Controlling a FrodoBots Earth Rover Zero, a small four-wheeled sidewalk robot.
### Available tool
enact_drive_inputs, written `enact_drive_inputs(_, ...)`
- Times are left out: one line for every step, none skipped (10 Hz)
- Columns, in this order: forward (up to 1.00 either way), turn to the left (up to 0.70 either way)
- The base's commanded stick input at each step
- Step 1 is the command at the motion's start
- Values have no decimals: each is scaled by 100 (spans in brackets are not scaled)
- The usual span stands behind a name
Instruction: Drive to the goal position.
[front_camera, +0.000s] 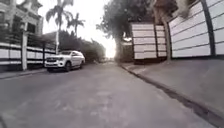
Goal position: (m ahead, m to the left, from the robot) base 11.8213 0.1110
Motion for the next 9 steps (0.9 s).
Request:
enact_drive_inputs(100,0)
enact_drive_inputs(100,0)
enact_drive_inputs(100,0)
enact_drive_inputs(100,0)
enact_drive_inputs(100,0)
enact_drive_inputs(100,0)
enact_drive_inputs(100,0)
enact_drive_inputs(100,0)
enact_drive_inputs(100,0)
